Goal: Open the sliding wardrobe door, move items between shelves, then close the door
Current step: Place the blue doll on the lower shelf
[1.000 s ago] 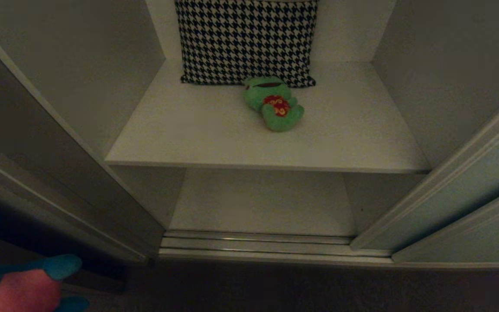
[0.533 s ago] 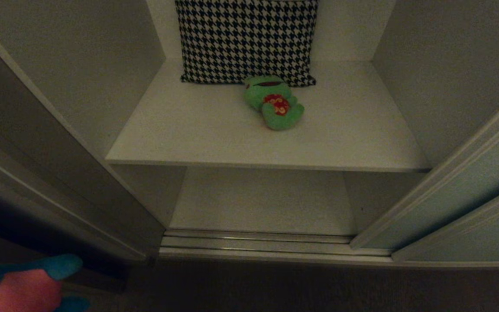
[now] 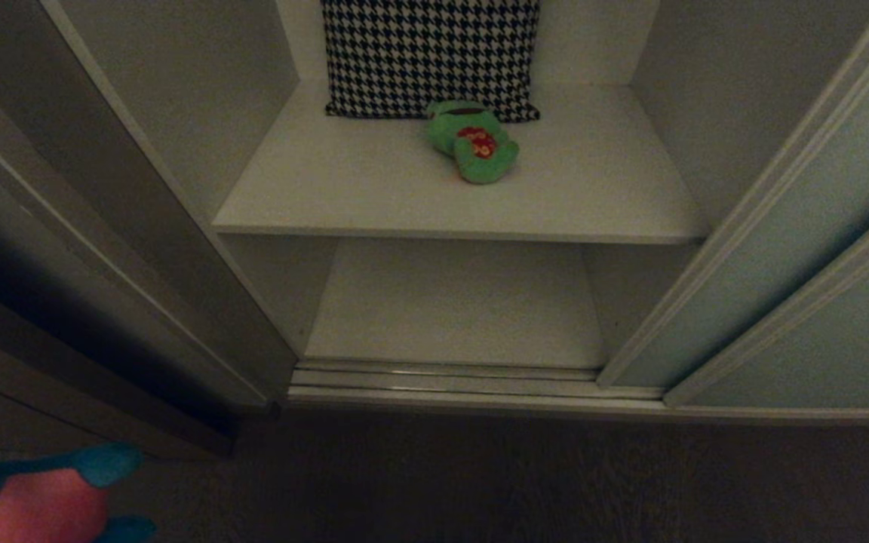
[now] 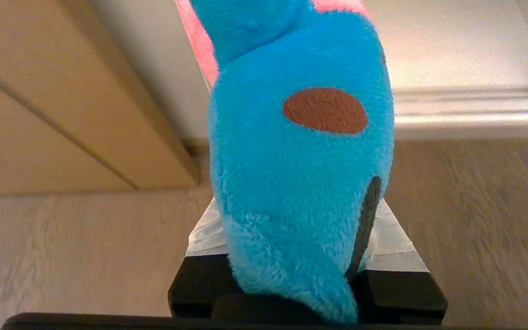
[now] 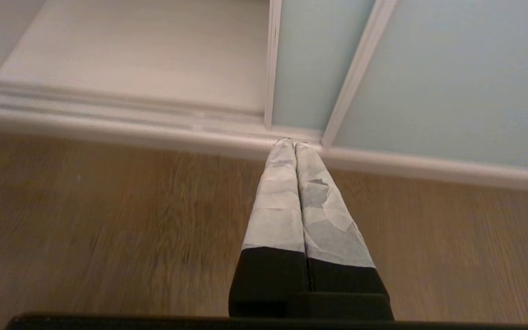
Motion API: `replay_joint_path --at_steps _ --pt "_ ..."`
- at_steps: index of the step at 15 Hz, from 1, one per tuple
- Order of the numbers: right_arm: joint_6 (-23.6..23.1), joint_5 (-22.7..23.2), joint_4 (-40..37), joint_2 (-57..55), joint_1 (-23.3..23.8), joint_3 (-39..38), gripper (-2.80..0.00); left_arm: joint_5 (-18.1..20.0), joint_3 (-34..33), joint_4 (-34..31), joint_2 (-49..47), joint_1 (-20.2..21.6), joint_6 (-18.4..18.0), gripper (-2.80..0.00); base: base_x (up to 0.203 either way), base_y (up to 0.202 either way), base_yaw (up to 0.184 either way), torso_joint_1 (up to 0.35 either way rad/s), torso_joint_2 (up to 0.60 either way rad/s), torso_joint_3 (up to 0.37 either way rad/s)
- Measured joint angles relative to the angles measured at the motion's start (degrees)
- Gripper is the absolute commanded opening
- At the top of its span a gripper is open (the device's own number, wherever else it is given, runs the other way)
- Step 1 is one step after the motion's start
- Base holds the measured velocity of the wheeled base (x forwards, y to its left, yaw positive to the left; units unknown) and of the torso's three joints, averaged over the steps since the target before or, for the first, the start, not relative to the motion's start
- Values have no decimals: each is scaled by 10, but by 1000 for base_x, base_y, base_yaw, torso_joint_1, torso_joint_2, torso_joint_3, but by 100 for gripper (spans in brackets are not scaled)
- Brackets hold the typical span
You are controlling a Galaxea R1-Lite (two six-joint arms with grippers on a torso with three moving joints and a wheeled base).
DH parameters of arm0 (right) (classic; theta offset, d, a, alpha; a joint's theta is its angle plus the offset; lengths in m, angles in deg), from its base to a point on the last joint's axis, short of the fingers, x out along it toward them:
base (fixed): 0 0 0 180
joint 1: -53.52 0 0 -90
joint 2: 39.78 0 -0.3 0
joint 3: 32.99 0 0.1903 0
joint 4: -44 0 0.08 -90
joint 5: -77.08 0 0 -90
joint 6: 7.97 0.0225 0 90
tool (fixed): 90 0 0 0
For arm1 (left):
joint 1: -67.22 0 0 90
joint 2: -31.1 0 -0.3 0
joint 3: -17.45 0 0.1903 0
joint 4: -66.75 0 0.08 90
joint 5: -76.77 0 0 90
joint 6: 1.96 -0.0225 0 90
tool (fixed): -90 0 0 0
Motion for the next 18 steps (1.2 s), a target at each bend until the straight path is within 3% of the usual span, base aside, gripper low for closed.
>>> replay_joint_path --at_steps 7,18 --pt "0 0 0 0 0 0 -280 -26 0 0 0 0 29 -280 -11 0 0 -1 1 -9" --pt "0 0 0 0 0 -1 -280 -24 3 -8 0 0 29 -280 0 0 0 4 3 -182"
